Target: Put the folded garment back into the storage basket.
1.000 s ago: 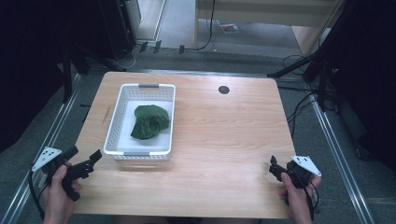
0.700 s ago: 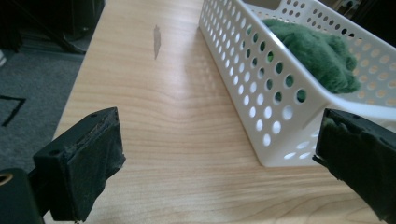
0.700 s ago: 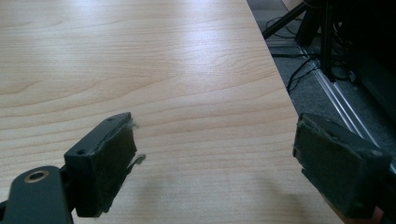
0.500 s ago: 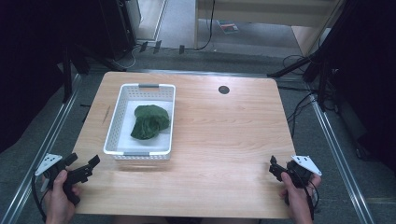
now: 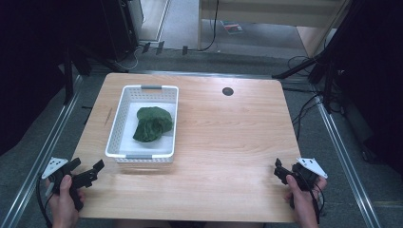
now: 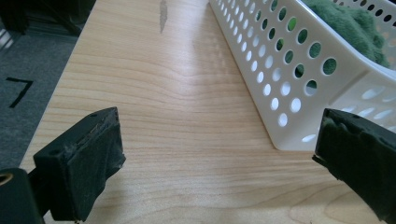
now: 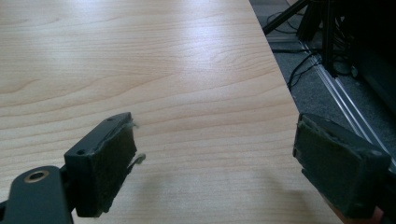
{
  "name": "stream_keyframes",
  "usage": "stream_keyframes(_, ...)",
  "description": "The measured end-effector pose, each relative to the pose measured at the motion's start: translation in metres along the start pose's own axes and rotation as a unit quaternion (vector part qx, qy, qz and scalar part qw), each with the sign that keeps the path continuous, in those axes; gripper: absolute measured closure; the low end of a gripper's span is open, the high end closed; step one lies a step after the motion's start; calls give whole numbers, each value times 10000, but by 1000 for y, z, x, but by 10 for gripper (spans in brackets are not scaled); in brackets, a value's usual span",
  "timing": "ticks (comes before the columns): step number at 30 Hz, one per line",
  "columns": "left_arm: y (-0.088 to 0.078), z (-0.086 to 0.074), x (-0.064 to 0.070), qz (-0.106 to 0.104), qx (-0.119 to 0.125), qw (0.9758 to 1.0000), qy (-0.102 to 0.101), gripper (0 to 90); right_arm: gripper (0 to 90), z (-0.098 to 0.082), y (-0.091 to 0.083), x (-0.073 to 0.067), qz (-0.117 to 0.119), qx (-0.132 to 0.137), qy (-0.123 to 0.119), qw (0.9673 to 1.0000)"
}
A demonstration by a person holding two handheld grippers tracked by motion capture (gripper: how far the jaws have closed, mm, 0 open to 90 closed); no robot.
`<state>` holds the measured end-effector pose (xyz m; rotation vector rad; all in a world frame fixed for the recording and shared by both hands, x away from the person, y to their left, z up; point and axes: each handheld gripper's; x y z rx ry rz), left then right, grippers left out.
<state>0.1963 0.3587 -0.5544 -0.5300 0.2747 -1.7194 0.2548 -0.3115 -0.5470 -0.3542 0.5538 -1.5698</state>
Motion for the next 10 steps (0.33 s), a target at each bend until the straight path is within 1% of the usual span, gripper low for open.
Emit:
stream_keyframes(3, 0, 0, -2, -54, 9, 10000, -63, 10, 131, 0, 0, 1, 1, 11, -7, 10000)
stream_keyframes(5, -1, -1, -4, -84, 44, 9998, -179, 10, 131, 0, 0, 0, 13, -5, -16, 10000)
stream_keyframes(8, -2, -1, -7, -130, 82, 9994, -295, 10, 131, 0, 0, 0, 4, -10, -19, 10000)
stream_keyframes(10, -1, -1, -7, -139, 89, 9993, -324, 10, 131, 0, 0, 0, -9, 1, -4, 10000)
Point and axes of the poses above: each handheld gripper's, and its own axes: y roughly forward along the jaws, z roughly out of its top, x roughly to its right, and after that the axes turned 6 degrees about y, right-handed
